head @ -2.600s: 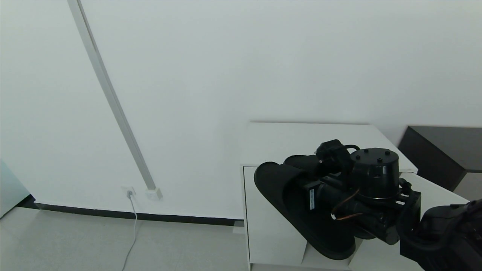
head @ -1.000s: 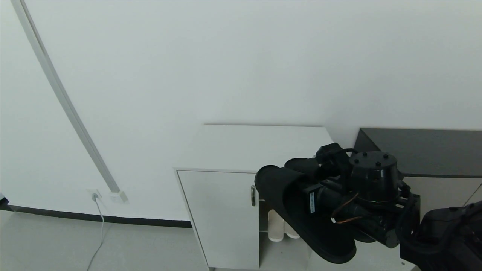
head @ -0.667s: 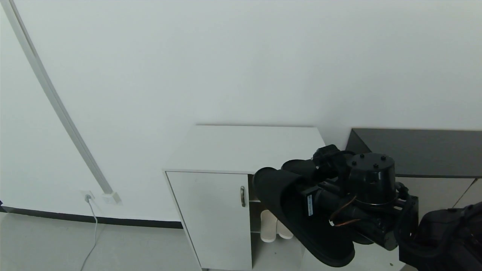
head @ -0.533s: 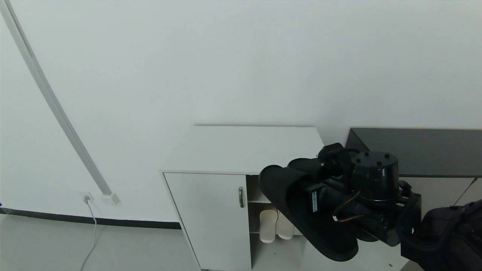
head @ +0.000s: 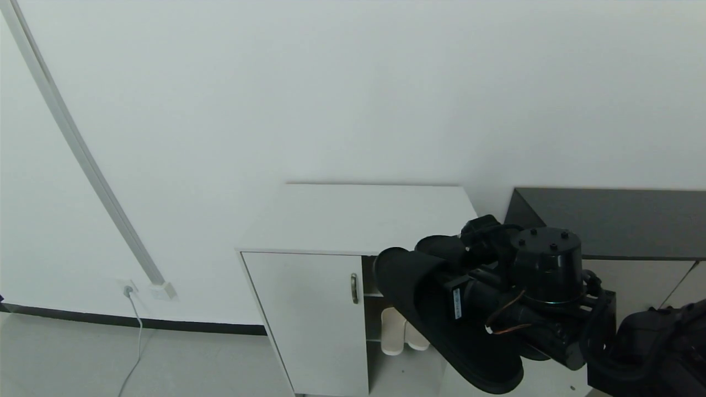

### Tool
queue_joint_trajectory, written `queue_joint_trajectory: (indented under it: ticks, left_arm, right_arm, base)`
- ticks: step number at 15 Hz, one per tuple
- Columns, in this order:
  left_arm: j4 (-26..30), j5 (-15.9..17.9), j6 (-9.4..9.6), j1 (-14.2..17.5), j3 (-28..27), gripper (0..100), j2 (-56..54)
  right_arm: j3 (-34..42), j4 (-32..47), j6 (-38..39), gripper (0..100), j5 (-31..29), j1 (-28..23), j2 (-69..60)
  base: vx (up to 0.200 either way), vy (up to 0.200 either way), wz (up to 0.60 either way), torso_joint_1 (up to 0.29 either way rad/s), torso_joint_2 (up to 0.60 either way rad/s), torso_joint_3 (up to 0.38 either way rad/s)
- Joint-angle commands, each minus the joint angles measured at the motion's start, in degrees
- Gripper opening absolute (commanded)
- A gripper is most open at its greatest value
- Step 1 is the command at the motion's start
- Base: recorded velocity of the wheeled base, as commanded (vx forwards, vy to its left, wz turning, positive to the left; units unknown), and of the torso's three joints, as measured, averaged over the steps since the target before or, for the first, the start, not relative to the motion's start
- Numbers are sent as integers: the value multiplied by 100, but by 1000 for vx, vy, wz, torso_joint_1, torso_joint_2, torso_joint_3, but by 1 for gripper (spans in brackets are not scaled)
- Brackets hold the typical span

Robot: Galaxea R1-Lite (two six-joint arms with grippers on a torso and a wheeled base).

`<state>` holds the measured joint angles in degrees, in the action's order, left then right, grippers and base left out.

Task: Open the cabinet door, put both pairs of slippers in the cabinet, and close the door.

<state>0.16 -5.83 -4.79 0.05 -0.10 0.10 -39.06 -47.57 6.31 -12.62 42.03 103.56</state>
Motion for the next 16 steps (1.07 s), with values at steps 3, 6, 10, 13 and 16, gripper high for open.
queue_joint_trajectory:
  ticks: [3,6,10,13,16]
  left_arm:
    - [2,-6,-4,4,-8,0,-1]
    - [2,-6,-4,4,1,0,-1]
    - [2,3,-4,4,1,0,-1]
    - [2,-6,-4,4,1,0,-1]
    - [2,3,-4,4,1,0,-1]
  right_arm:
    - [30,-60,-7,0,-4,42,6]
    - [65,-60,-7,0,-4,42,15]
    - [135,-112,-78,0,-4,51,33]
    - [162,-165,-78,0,5,51,50]
    - [171,-165,-78,0,-4,51,103]
  base:
    - [0,0,0,-110,235,131]
    - [0,0,0,-162,369,204]
    - [0,0,0,-181,405,232]
    - [0,0,0,-227,523,302]
    - [0,0,0,-222,546,320]
